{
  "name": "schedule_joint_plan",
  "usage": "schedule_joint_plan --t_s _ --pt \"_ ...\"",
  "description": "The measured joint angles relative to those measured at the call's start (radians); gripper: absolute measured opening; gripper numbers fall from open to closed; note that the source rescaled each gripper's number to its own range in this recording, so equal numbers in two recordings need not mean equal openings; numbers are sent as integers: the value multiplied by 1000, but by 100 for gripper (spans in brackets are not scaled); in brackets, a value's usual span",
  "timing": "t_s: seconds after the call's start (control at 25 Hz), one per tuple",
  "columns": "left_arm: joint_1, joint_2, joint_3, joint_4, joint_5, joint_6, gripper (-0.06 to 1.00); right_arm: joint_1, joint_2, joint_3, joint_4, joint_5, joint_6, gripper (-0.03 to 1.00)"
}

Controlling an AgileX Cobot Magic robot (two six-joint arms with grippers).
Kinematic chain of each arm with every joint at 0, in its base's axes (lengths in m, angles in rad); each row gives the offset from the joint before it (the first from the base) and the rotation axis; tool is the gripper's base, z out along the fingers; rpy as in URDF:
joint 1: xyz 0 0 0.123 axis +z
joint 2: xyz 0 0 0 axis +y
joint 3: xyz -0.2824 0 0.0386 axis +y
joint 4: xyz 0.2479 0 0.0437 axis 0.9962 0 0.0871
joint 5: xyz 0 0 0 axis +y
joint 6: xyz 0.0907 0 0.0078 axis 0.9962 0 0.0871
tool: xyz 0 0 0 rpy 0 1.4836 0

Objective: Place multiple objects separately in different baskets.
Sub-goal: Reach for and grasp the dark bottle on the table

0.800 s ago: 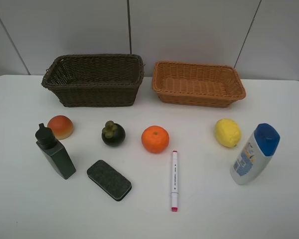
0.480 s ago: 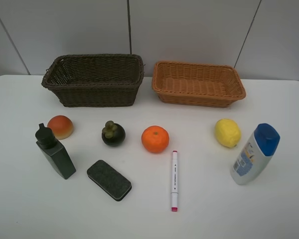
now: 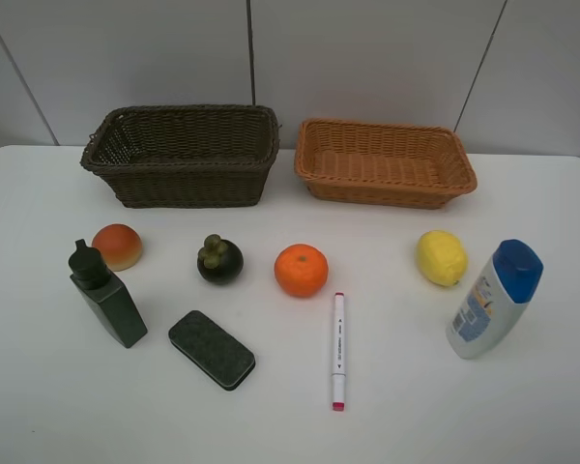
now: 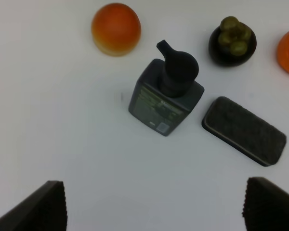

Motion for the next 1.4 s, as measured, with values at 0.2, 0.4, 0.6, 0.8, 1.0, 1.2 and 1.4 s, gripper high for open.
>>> schedule_joint_plan --t_s 0.2,0.4,0.6,0.8,1.0,1.2,1.4 --pt "0 322 -128 -117 4 -54 82 0 0 0 0 0 0 100" --pt "0 592 -210 -141 60 -158 82 0 0 0 0 0 0 100" --pt "0 748 -261 -151 95 -248 82 0 0 0 0 0 0 100" --pt "0 823 -274 -184 103 -292 82 0 0 0 0 0 0 100" --pt "0 859 -274 -185 105 -348 82 0 0 0 0 0 0 100" --pt "0 904 -276 -184 63 -376 82 0 0 0 0 0 0 100" --pt "0 976 -276 -190 -1 -381 82 0 0 0 0 0 0 100"
